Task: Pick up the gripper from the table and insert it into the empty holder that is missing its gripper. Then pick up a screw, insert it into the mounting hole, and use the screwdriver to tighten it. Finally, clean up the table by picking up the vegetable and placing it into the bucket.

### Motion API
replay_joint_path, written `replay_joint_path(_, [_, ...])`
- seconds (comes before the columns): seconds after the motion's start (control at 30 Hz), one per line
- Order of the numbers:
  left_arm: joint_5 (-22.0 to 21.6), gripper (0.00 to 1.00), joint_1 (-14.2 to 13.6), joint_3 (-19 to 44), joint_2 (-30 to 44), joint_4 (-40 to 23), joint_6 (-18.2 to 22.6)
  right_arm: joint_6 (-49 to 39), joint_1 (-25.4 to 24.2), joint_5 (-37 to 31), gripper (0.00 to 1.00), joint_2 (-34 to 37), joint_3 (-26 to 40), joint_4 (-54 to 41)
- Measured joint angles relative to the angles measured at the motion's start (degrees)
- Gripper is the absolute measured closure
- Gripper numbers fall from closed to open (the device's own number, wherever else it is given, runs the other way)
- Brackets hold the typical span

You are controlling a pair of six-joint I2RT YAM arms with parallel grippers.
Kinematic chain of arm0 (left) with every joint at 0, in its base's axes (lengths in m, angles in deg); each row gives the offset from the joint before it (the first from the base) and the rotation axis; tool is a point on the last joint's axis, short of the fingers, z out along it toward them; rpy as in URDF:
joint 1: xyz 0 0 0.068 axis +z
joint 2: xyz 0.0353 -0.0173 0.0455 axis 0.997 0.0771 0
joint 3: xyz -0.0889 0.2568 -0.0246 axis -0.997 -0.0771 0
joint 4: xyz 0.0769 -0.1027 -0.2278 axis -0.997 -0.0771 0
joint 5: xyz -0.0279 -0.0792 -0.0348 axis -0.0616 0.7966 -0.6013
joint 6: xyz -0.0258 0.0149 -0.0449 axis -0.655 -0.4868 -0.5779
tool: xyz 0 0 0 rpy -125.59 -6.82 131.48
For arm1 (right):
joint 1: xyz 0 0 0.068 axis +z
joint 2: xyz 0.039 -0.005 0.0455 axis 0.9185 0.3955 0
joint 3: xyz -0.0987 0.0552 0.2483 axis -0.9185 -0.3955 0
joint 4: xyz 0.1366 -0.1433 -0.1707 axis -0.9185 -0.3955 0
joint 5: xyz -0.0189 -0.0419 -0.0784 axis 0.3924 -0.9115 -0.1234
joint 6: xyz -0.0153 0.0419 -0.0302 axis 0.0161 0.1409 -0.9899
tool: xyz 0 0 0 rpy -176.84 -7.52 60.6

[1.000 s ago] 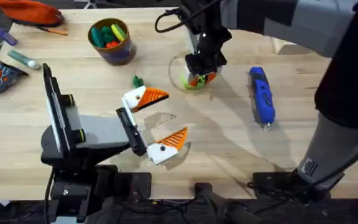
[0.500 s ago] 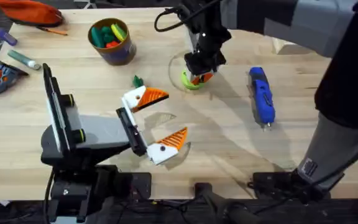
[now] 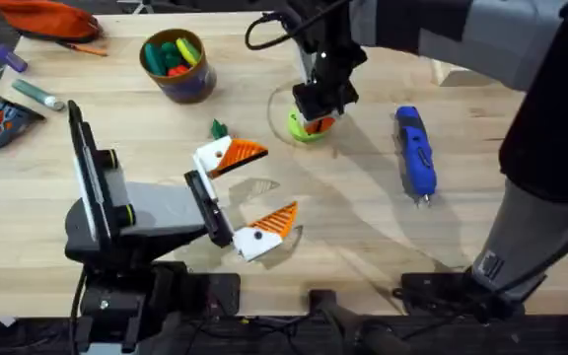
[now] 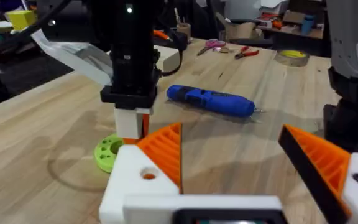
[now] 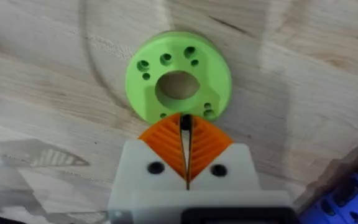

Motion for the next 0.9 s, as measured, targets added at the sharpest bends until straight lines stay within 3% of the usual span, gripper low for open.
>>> replay_joint_path(0.9, [0.0, 0.015, 0.0, 0.0, 0.0, 0.0, 0.0, -0.9, 0.2, -2.5, 0.995, 0.0, 0.0, 0.1])
